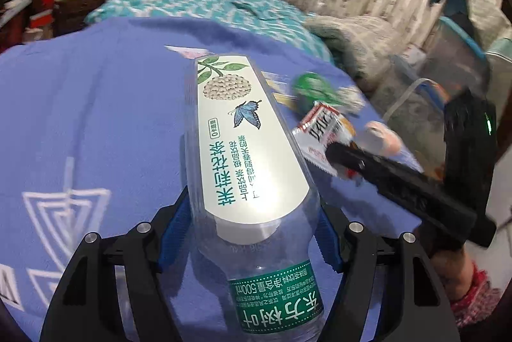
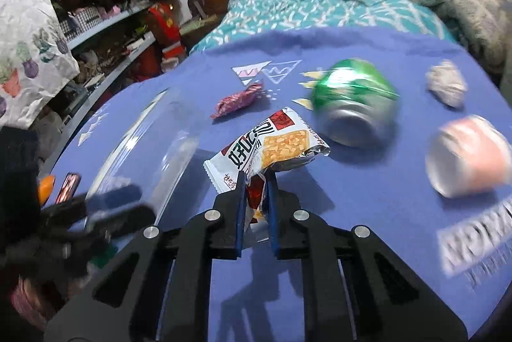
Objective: Collect trash
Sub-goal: 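Grasp the red-white snack packet with the right tool while the left tool holds the bottle, then carry bottle and packet to the beige bin and open both tools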
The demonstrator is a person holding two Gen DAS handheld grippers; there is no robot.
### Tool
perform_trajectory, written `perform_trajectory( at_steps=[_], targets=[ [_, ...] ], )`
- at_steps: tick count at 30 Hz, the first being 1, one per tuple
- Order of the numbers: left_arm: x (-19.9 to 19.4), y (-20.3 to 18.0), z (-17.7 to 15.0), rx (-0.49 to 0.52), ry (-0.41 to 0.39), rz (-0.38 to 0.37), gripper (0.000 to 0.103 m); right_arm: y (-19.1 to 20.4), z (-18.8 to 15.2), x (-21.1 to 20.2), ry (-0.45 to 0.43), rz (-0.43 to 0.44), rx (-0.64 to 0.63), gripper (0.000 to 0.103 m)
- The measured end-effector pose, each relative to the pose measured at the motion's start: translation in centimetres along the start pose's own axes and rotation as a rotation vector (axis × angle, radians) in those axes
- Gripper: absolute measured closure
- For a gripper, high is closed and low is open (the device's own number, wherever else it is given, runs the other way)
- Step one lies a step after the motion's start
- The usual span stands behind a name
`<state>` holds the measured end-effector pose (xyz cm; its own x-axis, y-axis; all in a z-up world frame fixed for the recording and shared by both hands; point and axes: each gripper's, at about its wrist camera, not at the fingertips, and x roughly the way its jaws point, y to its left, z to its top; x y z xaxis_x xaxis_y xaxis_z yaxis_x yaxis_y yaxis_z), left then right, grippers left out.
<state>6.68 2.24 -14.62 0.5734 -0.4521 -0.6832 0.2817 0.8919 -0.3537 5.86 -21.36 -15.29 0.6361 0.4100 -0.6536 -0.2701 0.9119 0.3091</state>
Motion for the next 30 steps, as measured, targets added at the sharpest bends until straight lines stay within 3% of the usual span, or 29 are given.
perform_trajectory(
  at_steps=[4, 8, 12, 17, 23, 28, 30],
  targets=[
    [0.3, -4.6, -0.2, 0.098, 0.021, -0.083, 0.038, -3.9, -3.1, -5.2, -0.055, -0.091, 0.050, 0.089],
    [1.0, -9.8, -0.3, 0.197, 0.058, -0.184, 0.038, -9.7, -5.6, -10.1, -0.123, -0.164, 0.193, 0.089],
    [3.0, -16.5, -0.1, 0.322, 0.111, -0.282, 0.038, -15.3, -7.5, -15.4, -0.217, -0.268, 0.286, 0.089],
    [7.7, -27.5, 0.3, 0.529, 0.199, -0.391, 0.038, -24.5, -9.4, -21.1, -0.309, -0.406, 0.434, 0.089],
    [15.3, -39.7, -0.3, 0.696, 0.325, -0.478, 0.039, -35.5, -9.8, -24.3, -0.292, -0.495, 0.569, 0.088],
    [21.3, -46.1, -0.8, 0.763, 0.393, -0.475, 0.038, -40.7, -7.9, -22.4, -0.203, -0.544, 0.585, 0.084],
    [23.1, -47.9, -0.9, 0.787, 0.403, -0.454, 0.038, -41.8, -7.5, -21.7, -0.174, -0.558, 0.605, 0.069]
  ],
)
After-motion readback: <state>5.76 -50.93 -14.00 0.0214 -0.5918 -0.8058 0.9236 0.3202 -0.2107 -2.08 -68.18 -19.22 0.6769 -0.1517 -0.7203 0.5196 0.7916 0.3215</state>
